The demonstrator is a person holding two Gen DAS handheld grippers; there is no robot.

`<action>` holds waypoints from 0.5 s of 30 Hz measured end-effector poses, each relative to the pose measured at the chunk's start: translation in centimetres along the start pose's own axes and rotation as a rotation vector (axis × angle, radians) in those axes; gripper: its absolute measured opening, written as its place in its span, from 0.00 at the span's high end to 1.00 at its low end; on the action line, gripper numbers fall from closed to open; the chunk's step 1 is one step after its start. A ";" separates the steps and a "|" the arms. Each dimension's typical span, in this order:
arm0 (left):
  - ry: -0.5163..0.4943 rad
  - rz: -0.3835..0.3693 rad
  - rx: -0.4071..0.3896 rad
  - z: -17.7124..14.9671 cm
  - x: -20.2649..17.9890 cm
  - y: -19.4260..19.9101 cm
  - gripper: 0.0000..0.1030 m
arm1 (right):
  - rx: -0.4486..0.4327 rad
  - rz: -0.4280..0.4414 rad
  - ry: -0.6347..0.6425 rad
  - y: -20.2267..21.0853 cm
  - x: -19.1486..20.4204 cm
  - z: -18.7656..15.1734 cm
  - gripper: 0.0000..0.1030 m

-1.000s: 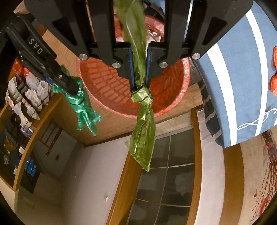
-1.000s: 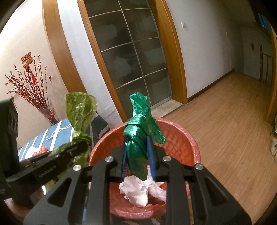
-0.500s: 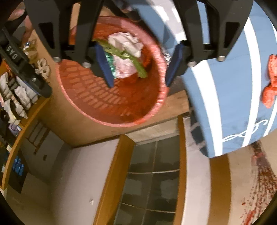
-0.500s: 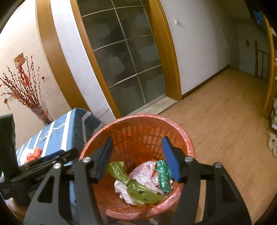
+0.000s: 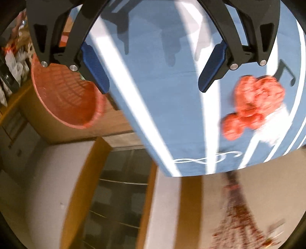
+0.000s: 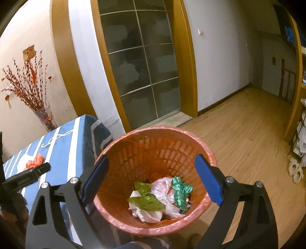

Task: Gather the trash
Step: 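Grasp the bubble wrap with the left tool while the right tool grasps a red bag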

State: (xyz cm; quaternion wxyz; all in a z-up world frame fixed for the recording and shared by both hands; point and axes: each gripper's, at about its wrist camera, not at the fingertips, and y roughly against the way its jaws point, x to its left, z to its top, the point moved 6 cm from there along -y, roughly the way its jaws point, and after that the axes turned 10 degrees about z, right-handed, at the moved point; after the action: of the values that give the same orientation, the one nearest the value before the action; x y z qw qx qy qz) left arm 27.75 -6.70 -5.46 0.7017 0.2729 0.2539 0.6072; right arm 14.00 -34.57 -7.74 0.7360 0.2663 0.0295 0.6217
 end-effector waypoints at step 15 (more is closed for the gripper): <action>0.182 0.312 -0.020 3.0 18.6 -2.3 0.10 | 0.040 0.064 0.137 -1.6 7.9 -1.5 0.11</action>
State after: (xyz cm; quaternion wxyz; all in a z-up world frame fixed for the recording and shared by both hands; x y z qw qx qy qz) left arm 33.93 11.24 -5.35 0.5760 0.2460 0.2649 0.7332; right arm 16.66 -26.79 -7.41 0.7067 0.2388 0.0836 0.6607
